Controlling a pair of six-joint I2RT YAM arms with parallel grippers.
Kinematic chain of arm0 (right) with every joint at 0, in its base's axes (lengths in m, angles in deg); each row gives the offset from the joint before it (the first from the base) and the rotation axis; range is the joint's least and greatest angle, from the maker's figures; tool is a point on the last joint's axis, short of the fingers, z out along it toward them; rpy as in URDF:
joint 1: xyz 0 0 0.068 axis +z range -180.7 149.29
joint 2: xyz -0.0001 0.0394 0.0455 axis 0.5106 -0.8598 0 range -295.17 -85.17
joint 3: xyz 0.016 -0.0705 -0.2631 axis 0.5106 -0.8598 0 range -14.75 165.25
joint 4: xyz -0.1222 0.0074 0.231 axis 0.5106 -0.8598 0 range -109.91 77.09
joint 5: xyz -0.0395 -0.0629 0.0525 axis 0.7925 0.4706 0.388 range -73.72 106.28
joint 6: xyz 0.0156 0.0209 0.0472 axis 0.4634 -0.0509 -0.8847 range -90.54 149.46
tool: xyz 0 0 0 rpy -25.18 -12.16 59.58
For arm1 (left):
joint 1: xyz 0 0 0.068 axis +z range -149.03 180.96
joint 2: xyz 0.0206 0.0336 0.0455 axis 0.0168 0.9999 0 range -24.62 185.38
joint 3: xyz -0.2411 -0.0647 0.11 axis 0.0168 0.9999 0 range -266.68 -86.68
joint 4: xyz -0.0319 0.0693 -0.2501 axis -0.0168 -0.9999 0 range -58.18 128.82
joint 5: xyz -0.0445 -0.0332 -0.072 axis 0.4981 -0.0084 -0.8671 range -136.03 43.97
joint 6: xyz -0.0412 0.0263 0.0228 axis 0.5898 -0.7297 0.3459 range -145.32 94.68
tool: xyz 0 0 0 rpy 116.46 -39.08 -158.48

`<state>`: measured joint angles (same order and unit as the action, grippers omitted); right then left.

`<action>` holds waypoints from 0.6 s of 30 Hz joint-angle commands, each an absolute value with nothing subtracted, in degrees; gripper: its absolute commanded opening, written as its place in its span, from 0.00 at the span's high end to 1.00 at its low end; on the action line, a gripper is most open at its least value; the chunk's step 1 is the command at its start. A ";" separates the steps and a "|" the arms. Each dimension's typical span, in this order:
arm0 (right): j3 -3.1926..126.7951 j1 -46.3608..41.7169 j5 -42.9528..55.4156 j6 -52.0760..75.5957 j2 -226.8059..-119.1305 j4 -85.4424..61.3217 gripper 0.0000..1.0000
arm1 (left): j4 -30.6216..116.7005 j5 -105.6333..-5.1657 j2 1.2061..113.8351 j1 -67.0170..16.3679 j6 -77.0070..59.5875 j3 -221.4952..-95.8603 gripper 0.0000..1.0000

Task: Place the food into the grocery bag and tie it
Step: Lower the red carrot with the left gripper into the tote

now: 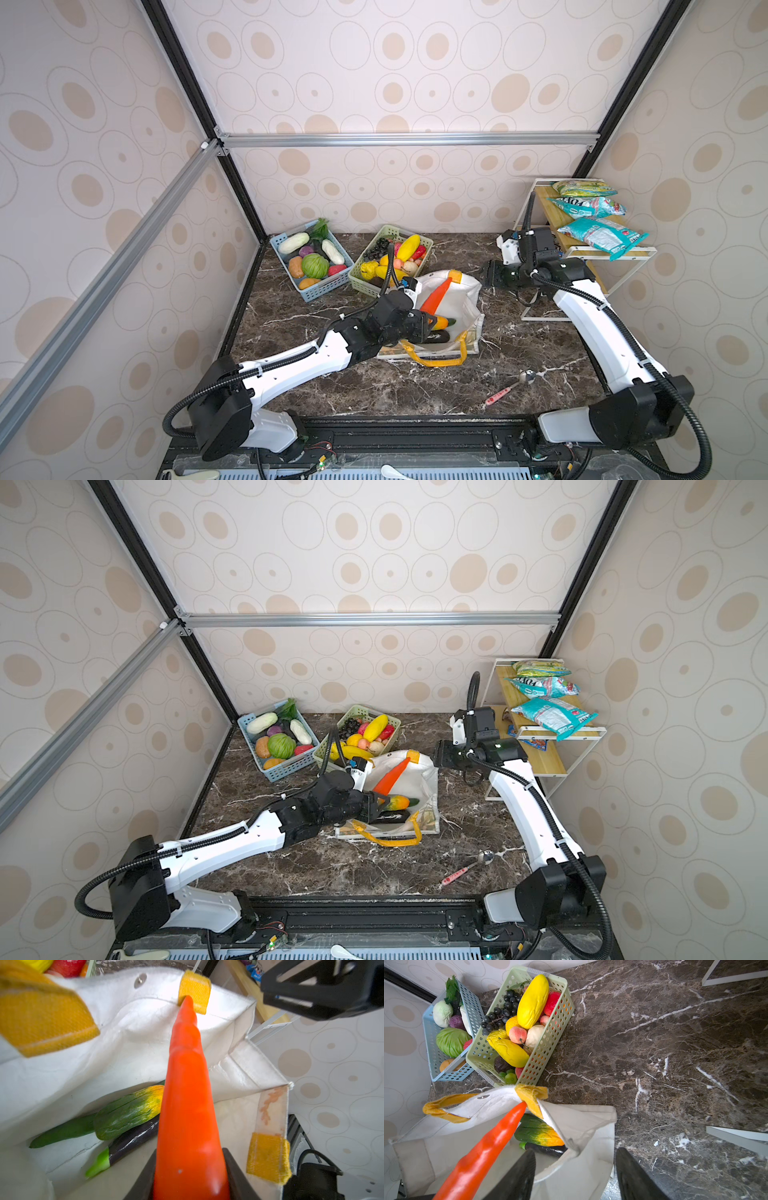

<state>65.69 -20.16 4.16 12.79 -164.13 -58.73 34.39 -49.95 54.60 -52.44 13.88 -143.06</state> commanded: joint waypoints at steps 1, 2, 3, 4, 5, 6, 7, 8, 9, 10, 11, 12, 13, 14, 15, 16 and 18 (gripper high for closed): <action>64.72 -19.98 4.56 12.15 -162.51 -59.30 0.36 | 32.38 -48.94 55.27 -53.18 10.79 -144.27 0.61; 64.49 -19.98 4.43 12.15 -162.51 -59.23 0.36 | 32.33 -48.86 55.51 -53.18 10.36 -144.17 0.60; 64.35 -19.96 4.18 12.13 -162.59 -59.08 0.36 | 32.16 -48.96 55.85 -53.13 9.84 -144.39 0.60; 64.21 -19.98 4.00 12.14 -162.75 -58.88 0.36 | 31.78 -49.05 56.50 -53.24 9.30 -144.67 0.59; 64.34 -19.98 3.90 11.98 -163.08 -59.00 0.36 | 31.41 -48.95 57.12 -53.20 9.01 -145.04 0.58; 64.60 -19.97 3.62 12.03 -163.44 -59.13 0.36 | 31.25 -48.93 57.58 -53.24 8.81 -145.25 0.58; 64.78 -19.98 3.10 11.88 -163.77 -59.01 0.36 | 31.21 -48.99 57.97 -53.22 8.57 -145.32 0.57; 64.97 -19.98 2.65 11.80 -163.88 -58.75 0.36 | 31.26 -49.15 58.21 -53.18 8.44 -145.31 0.57; 65.10 -19.98 2.42 11.68 -163.92 -58.59 0.36 | 31.18 -49.34 58.31 -53.18 8.20 -145.26 0.56; 65.06 -19.98 2.45 11.60 -163.83 -58.32 0.36 | 31.17 -49.62 58.28 -53.23 7.92 -145.10 0.55; 65.01 -19.98 2.48 11.51 -163.62 -58.10 0.36 | 31.15 -49.48 58.32 -53.18 7.74 -144.83 0.53; 64.73 -19.98 2.49 11.46 -163.42 -57.87 0.36 | 31.09 -49.17 58.31 -53.22 7.69 -144.60 0.52; 64.41 -19.98 2.35 11.33 -163.30 -57.61 0.36 | 31.09 -48.94 58.44 -53.18 7.56 -144.37 0.51; 64.21 -19.98 2.19 11.27 -163.30 -57.45 0.36 | 31.08 -48.58 58.59 -53.19 7.49 -144.15 0.48; 64.05 -19.94 2.11 11.26 -163.45 -57.47 0.36 | 31.09 -48.20 58.80 -53.22 7.55 -143.90 0.46; 64.00 -19.94 2.05 11.25 -163.60 -57.56 0.36 | 31.00 -47.90 59.08 -53.18 7.55 -143.89 0.43; 64.00 -19.98 2.09 11.32 -163.74 -57.72 0.36 | 30.83 -47.21 59.55 -53.18 7.64 -144.32 0.39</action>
<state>64.67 -20.16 2.72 11.74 -163.69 -57.51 32.75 -48.99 58.38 -52.79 8.81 -143.30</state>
